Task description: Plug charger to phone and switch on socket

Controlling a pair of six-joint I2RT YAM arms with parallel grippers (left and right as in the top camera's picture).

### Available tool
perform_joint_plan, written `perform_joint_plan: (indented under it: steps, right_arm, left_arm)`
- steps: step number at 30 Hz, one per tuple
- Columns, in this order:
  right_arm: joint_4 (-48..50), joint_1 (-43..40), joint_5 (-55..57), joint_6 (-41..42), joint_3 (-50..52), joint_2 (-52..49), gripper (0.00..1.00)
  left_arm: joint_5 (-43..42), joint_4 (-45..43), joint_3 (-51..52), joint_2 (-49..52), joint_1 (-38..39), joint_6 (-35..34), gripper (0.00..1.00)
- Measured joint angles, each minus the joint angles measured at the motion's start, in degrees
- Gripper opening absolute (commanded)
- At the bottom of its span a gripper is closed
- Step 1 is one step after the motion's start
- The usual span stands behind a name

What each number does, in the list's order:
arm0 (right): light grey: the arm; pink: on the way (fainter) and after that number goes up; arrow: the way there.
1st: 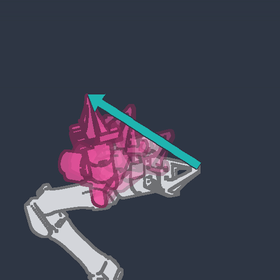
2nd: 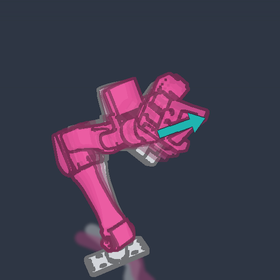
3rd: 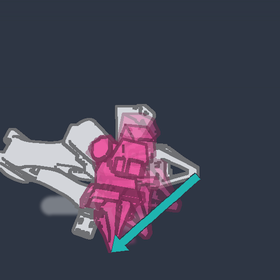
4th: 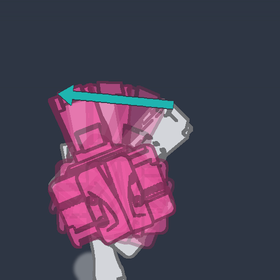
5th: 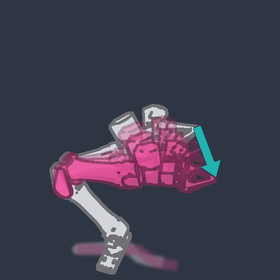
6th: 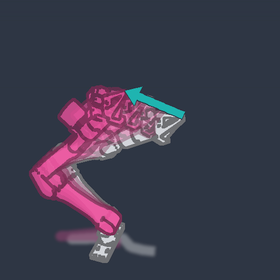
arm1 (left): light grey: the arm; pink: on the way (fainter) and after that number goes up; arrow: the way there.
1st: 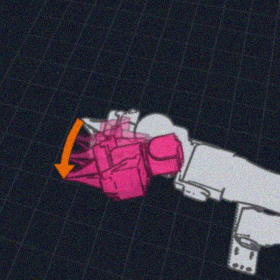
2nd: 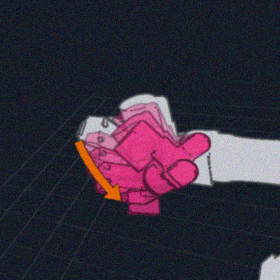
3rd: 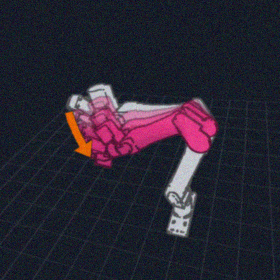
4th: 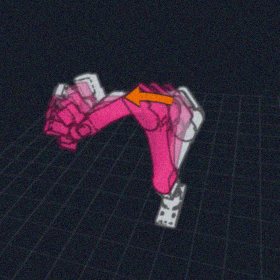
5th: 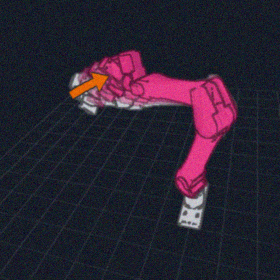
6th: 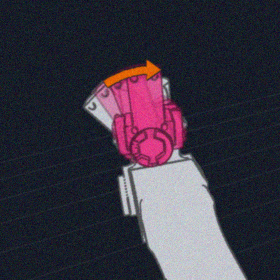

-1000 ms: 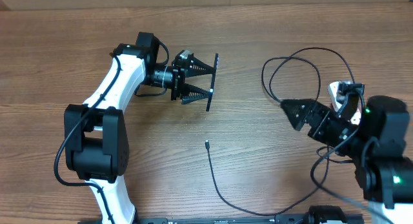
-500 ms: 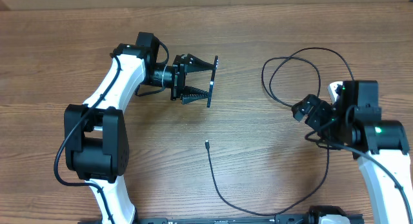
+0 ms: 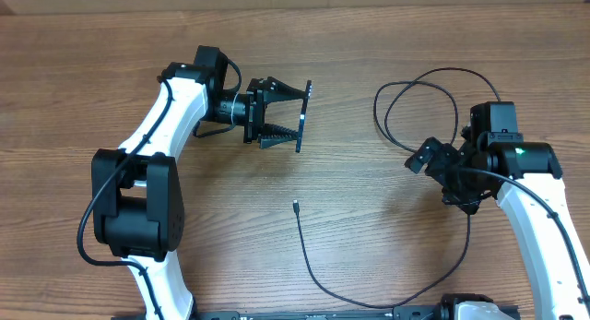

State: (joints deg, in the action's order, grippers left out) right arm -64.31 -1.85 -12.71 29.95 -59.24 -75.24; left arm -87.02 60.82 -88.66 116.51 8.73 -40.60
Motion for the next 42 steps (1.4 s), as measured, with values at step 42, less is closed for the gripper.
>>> perform_joint_plan:
  steps: [42]
  right_arm:
    - [1.22, 0.0, -2.1, 0.07, 0.0, 0.0, 1.0]
  left_arm:
    - [0.0, 0.02, 0.0, 0.0, 0.0, -1.29, 0.69]
